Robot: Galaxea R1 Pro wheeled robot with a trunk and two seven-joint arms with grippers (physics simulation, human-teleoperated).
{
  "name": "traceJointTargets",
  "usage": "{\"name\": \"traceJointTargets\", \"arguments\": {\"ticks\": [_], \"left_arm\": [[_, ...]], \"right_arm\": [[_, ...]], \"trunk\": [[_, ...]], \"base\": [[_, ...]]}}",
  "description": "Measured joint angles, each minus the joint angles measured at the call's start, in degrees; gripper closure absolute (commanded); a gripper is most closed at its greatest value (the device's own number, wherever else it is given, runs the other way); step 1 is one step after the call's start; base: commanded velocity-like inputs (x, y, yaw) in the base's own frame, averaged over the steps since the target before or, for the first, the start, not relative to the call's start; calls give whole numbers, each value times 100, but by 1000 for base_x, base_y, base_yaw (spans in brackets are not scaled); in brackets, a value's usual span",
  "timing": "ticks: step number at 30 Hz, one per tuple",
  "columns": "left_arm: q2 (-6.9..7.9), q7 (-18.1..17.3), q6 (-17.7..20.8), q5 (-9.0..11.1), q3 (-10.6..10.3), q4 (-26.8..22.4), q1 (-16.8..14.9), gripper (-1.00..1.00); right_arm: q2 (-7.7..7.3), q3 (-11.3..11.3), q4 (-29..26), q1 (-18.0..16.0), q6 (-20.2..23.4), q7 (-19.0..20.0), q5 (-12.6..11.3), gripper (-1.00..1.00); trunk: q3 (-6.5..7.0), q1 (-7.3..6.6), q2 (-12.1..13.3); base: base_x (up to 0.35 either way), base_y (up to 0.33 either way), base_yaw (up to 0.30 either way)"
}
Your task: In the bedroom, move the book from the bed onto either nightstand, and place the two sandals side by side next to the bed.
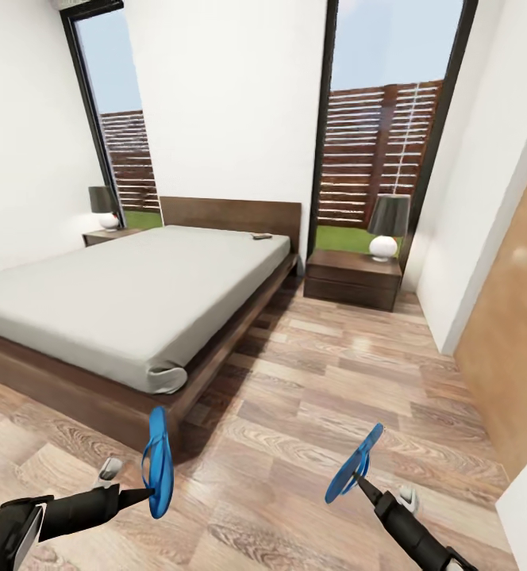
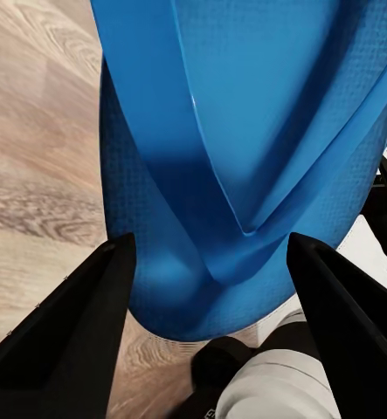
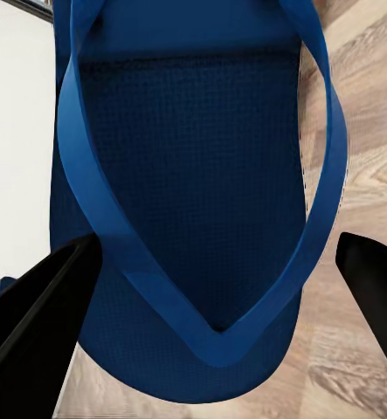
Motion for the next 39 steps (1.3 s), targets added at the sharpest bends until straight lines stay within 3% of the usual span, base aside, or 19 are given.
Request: {"name": "traceJointTargets", "arguments": {"ticks": [39], "left_arm": [[3,3,-1,4,8,38,0,100]], "right_arm": [[1,-1,0,0,0,-1,3,100]], "trunk": [[0,0,0]], "base": [[98,-142,268]]}}
